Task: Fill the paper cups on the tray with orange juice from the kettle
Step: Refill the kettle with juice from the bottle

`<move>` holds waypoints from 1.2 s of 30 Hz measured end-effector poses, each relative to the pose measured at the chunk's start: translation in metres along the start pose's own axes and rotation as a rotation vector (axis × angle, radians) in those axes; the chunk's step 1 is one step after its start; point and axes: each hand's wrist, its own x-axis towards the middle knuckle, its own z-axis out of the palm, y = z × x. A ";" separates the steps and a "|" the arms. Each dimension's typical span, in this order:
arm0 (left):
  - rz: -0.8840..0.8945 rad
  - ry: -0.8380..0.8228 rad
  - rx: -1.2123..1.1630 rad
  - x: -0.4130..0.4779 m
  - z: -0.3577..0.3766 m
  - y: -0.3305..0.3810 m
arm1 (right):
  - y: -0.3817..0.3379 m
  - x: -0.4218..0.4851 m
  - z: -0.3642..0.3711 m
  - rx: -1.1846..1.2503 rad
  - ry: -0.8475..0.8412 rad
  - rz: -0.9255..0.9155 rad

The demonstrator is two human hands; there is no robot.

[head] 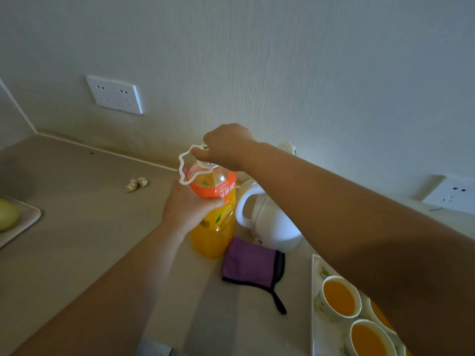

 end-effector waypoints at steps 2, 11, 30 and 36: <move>0.001 -0.013 -0.002 -0.001 -0.001 -0.002 | 0.007 -0.002 -0.004 0.062 -0.060 -0.104; -0.009 0.008 -0.015 -0.001 0.002 -0.004 | 0.013 -0.006 -0.013 0.218 -0.211 -0.193; -0.112 0.096 0.058 0.002 0.010 -0.016 | -0.001 -0.008 -0.028 0.095 -0.248 -0.095; -0.106 0.126 0.045 0.001 0.011 -0.014 | 0.000 -0.010 -0.031 0.113 -0.267 -0.144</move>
